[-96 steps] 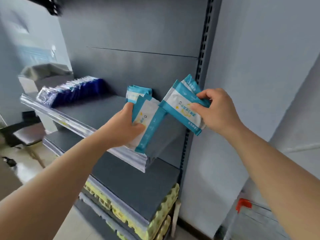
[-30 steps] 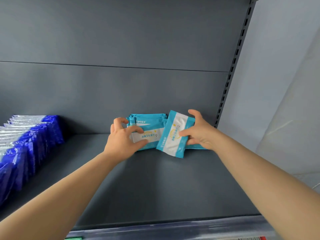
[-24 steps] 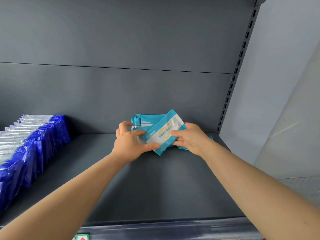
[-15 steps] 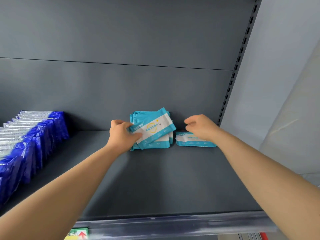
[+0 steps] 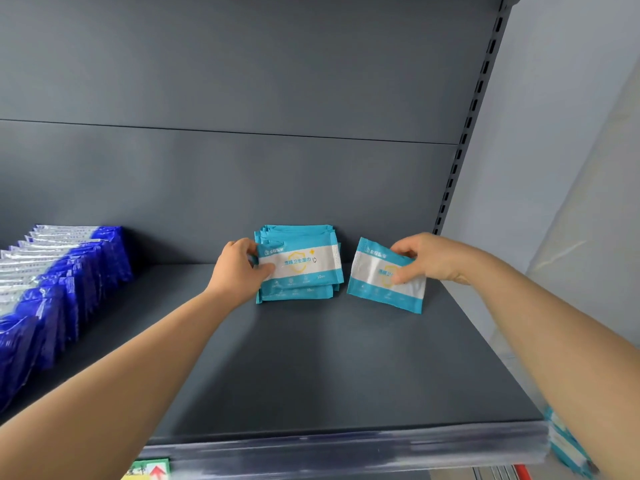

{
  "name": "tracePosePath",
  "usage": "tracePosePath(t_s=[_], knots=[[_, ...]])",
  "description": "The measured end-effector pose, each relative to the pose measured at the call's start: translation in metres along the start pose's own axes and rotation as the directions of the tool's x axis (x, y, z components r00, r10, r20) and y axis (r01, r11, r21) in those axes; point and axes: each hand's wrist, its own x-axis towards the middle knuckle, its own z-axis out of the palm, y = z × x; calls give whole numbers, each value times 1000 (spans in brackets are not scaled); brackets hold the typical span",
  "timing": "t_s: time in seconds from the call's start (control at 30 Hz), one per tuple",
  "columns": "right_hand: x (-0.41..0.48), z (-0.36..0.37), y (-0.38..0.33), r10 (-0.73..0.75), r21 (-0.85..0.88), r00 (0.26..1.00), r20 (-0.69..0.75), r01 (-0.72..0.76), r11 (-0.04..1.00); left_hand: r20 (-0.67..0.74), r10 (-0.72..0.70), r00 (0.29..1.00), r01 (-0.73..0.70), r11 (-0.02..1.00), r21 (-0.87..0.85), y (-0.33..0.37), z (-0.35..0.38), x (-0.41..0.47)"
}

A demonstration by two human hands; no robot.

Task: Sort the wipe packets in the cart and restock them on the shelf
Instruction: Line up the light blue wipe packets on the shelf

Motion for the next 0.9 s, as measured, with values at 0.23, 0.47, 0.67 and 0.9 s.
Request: tracePosePath(t_s=[0.23, 0.47, 0.67, 0.9], knots=[[26, 54, -45, -221, -68, 958, -185, 212, 975, 85, 96, 992, -95, 995, -11, 1, -9, -14], [36, 83, -56, -80, -196, 963, -258, 28, 980, 297, 24, 955, 12, 993, -122, -4, -18, -27], [45, 93, -57, 6, -43, 966, -257, -17, 999, 171, 24, 985, -32, 998, 48, -3, -12, -18], [45, 101, -55, -19, 13, 976, -215, 22, 1000, 188, 73, 980, -87, 994, 68, -6, -12, -19]])
